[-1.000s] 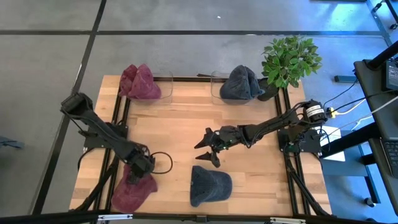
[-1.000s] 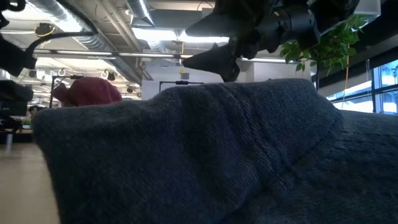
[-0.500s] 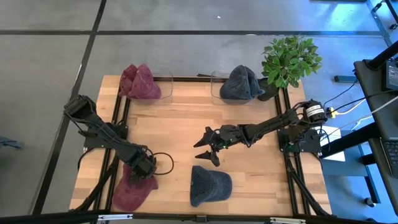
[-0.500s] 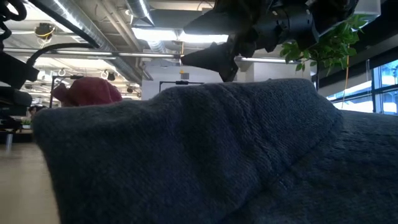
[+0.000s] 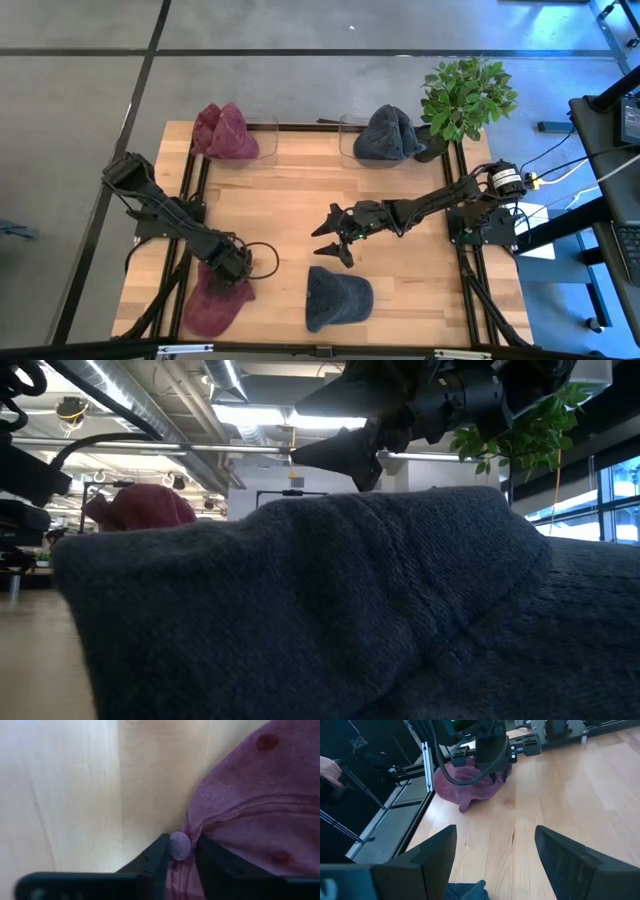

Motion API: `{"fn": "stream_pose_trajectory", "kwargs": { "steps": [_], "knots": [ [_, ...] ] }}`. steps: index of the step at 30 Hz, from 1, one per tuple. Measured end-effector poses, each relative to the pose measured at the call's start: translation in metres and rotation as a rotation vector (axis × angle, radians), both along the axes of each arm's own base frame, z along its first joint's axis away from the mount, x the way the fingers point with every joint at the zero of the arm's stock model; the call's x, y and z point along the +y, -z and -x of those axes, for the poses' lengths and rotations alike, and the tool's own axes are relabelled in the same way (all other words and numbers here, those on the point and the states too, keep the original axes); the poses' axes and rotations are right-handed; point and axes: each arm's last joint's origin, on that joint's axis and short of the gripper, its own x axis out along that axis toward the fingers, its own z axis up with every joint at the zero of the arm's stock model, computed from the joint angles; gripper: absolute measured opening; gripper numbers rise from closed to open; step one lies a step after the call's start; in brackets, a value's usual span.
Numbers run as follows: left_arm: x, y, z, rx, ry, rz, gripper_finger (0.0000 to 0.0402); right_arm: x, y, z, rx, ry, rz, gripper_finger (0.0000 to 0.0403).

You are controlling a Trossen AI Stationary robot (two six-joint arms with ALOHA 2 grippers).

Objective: Pick & Place hat
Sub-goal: Put the maroon cap into the left transparent bin

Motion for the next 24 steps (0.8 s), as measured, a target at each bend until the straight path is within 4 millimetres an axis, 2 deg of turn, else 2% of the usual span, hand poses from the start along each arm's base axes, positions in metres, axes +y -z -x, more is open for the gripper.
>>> {"fn": "stream_pose_trajectory", "kwargs": {
  "steps": [4,7,15,24],
  "knots": [
    [0.0,-0.003,-0.001,-0.01,-0.073,0.027,0.0031,0.0,0.0,0.0,0.0,-0.007,-0.002,0.0269],
    [0.005,-0.014,-0.005,-0.044,-0.172,0.086,0.0028,0.001,0.0,0.0,0.001,-0.025,-0.009,0.0269],
    [0.033,-0.079,-0.012,-0.309,-0.474,0.231,0.0028,0.001,-0.002,0.001,0.005,-0.047,-0.024,0.0269],
    [0.069,-0.149,-0.003,-0.693,-0.721,0.466,0.0028,-0.004,-0.031,0.011,-0.057,-0.044,-0.014,0.0269]
  ]
}}
